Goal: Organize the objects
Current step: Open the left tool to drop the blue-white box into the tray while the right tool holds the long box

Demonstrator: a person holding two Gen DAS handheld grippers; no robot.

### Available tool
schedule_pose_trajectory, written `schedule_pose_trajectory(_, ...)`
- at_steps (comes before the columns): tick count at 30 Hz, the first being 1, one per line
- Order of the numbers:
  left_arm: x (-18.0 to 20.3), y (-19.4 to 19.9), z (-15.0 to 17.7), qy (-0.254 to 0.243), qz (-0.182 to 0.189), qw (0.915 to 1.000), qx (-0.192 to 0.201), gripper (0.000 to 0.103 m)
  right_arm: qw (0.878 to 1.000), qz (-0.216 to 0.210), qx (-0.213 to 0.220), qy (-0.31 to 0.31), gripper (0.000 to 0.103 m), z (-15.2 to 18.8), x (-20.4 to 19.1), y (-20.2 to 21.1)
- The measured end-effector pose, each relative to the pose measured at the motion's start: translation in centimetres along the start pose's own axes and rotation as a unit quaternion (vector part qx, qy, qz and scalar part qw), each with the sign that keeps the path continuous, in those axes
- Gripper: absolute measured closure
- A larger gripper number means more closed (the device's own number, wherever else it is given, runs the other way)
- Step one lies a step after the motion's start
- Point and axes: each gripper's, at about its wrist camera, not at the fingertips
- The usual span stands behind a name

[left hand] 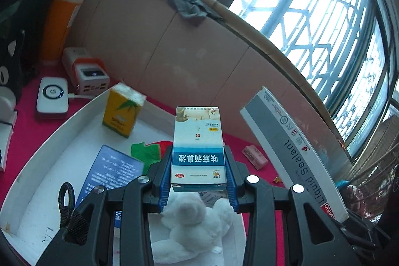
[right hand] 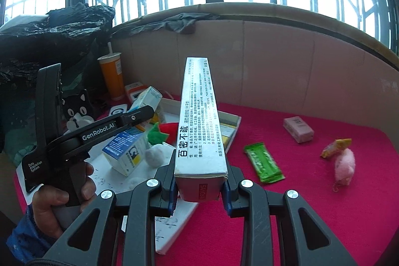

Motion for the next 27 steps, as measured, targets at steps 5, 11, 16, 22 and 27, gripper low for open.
schedule_pose_trajectory(5, -0.1, 0.0, 0.2, -0.016, -0.031, 0.9994, 0.006, 0.067, 1.000, -0.009, -0.011, 0.001, 0.073, 0.0, -1.4, -1.7)
schedule_pose_trajectory(11, 0.7, 0.9, -0.1, -0.066, -0.072, 0.9942, 0.045, 0.066, 1.000, -0.011, -0.028, 0.002, 0.073, 0.7, -2.8, -3.9)
schedule_pose_trajectory(16, 0.8, 1.9, -0.5, -0.076, -0.095, 0.9894, 0.079, 0.058, 0.999, -0.015, -0.043, 0.003, 0.072, 1.6, -3.6, -5.0)
schedule_pose_trajectory(22, -0.9, 3.6, -1.6, -0.035, -0.128, 0.9824, 0.131, 0.021, 0.999, -0.017, -0.033, 0.037, 0.024, 2.2, -4.8, -4.6)
schedule_pose_trajectory(27, -1.4, 3.9, -1.7, -0.021, -0.138, 0.9803, 0.140, 0.017, 0.999, 0.000, -0.013, 0.038, 0.018, 2.0, -4.2, -3.3)
Point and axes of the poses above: each gripper's, at about its wrist camera, not at the fingertips, and y roughly against the way its jaws point, x to its right, z to its underside, and after that the axes turned 13 degrees about x, right-handed
